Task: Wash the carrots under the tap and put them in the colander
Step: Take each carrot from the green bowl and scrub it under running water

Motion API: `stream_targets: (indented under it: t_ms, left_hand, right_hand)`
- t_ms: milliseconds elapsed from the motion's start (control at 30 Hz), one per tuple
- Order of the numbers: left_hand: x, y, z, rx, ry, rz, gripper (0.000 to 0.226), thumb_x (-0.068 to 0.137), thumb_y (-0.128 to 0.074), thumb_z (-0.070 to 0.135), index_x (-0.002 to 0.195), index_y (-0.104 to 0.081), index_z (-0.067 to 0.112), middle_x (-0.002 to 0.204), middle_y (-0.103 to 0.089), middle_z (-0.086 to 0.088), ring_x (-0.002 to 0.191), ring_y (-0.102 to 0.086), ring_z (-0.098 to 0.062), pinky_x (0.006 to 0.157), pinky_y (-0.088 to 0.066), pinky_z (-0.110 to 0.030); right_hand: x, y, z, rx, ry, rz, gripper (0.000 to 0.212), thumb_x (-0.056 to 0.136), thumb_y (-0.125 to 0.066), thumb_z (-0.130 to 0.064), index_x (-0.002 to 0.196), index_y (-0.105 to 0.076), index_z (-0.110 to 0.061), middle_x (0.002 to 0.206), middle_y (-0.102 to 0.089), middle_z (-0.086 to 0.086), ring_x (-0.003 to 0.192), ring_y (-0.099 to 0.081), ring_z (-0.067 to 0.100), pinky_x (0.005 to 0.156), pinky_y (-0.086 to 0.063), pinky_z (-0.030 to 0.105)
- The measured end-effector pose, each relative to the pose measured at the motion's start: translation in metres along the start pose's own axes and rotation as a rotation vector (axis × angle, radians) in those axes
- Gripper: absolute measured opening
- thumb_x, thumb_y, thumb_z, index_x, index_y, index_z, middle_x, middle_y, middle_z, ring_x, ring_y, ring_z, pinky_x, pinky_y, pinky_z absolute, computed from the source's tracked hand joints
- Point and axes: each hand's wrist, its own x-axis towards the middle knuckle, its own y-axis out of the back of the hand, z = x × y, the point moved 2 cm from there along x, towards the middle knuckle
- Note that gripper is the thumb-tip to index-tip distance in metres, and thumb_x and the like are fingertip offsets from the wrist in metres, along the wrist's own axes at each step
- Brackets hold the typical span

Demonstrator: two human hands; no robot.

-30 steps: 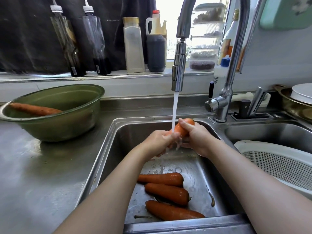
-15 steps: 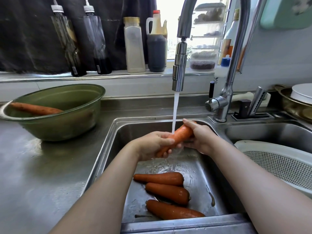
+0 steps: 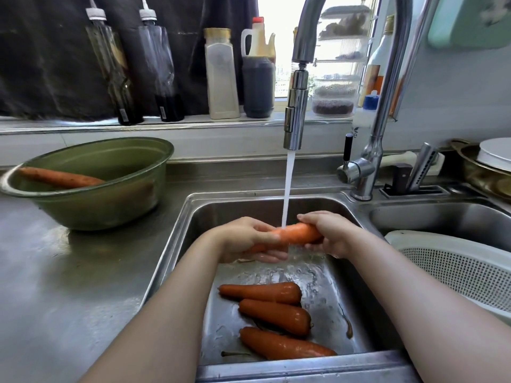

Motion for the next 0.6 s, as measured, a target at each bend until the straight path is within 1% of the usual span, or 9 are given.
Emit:
stream_targets:
  t_ms: [100,167,233,267,333,400,433,500,600]
  left_hand:
    - [-0.005,0.006,0.002,-0.107,-0.028,-0.049,0.038,0.098,-0.057,-0.008,0.134,-0.061,0.000,0.126,-0.069,-0.025,0.115,-0.071,-0.034,0.090,-0.062,-0.034]
    - [-0.005,0.006,0.004,-0.143,-0.081,0.020,0.036,0.096,-0.061,-0.008,0.131,-0.063,-0.001,0.127,-0.067,-0.025,0.111,-0.072,-0.035,0.087,-0.063,-0.034]
    - [-0.001,0.005,0.004,-0.150,-0.112,0.136,0.034,0.095,-0.066,-0.005,0.128,-0.063,-0.001,0.126,-0.067,-0.025,0.103,-0.075,-0.034,0.078,-0.064,-0.031]
    - [0.002,0.003,0.004,-0.152,-0.122,0.199,0.032,0.094,-0.068,-0.002,0.125,-0.065,0.000,0.124,-0.067,-0.025,0.098,-0.076,-0.034,0.074,-0.064,-0.030]
    - [0.005,0.002,0.003,-0.153,-0.143,0.317,0.024,0.092,-0.073,0.004,0.116,-0.070,0.004,0.120,-0.067,-0.024,0.091,-0.078,-0.030,0.067,-0.063,-0.029]
    - [0.005,0.002,0.003,-0.152,-0.161,0.402,0.024,0.091,-0.077,0.008,0.113,-0.070,0.004,0.116,-0.067,-0.022,0.090,-0.077,-0.029,0.065,-0.063,-0.031]
    - [0.005,0.002,0.002,-0.147,-0.164,0.425,0.027,0.090,-0.078,0.009,0.115,-0.068,0.004,0.117,-0.065,-0.021,0.093,-0.076,-0.030,0.066,-0.063,-0.032]
    - [0.004,0.001,0.002,-0.130,-0.166,0.425,0.031,0.090,-0.079,0.011,0.116,-0.066,0.004,0.120,-0.062,-0.021,0.096,-0.074,-0.033,0.066,-0.063,-0.033]
    - [0.001,-0.002,0.004,-0.083,-0.178,0.399,0.022,0.093,-0.075,0.015,0.112,-0.068,0.006,0.121,-0.062,-0.022,0.098,-0.075,-0.035,0.068,-0.063,-0.034]
  right_hand:
    - [0.000,0.003,0.003,-0.129,-0.036,0.047,0.017,0.097,-0.070,-0.030,0.099,-0.065,-0.014,0.089,-0.065,0.011,0.069,-0.064,0.022,0.045,-0.046,0.024]
    - [0.003,0.006,0.004,-0.366,0.025,0.122,0.030,0.097,-0.068,-0.042,0.099,-0.071,-0.012,0.085,-0.068,0.011,0.068,-0.063,0.024,0.055,-0.044,0.026]
    - [0.005,0.007,0.005,-0.658,0.174,0.167,0.040,0.100,-0.059,-0.049,0.097,-0.077,-0.013,0.083,-0.069,0.007,0.074,-0.063,0.022,0.064,-0.044,0.030]
    - [0.004,0.005,0.005,-0.738,0.254,0.142,0.042,0.101,-0.055,-0.051,0.095,-0.078,-0.016,0.085,-0.071,0.004,0.079,-0.064,0.020,0.069,-0.045,0.030]
    - [0.002,0.001,0.006,-0.713,0.338,-0.019,0.043,0.097,-0.056,-0.061,0.094,-0.077,-0.024,0.091,-0.073,-0.002,0.089,-0.067,0.016,0.081,-0.049,0.033]
    - [0.000,-0.002,0.007,-0.674,0.345,-0.197,0.046,0.080,-0.067,-0.072,0.094,-0.075,-0.029,0.090,-0.073,-0.008,0.088,-0.066,0.011,0.081,-0.050,0.031]
    - [0.000,-0.003,0.008,-0.725,0.341,-0.243,0.045,0.074,-0.075,-0.070,0.095,-0.073,-0.029,0.086,-0.071,-0.010,0.084,-0.065,0.008,0.077,-0.049,0.028]
    - [0.001,-0.002,0.008,-0.881,0.360,-0.248,0.036,0.072,-0.089,-0.052,0.092,-0.067,-0.029,0.080,-0.066,-0.011,0.078,-0.063,0.008,0.070,-0.046,0.024]
    - [0.001,0.001,0.004,-0.870,0.340,-0.224,0.028,0.075,-0.091,-0.038,0.088,-0.068,-0.028,0.076,-0.064,-0.006,0.070,-0.061,0.010,0.063,-0.047,0.023]
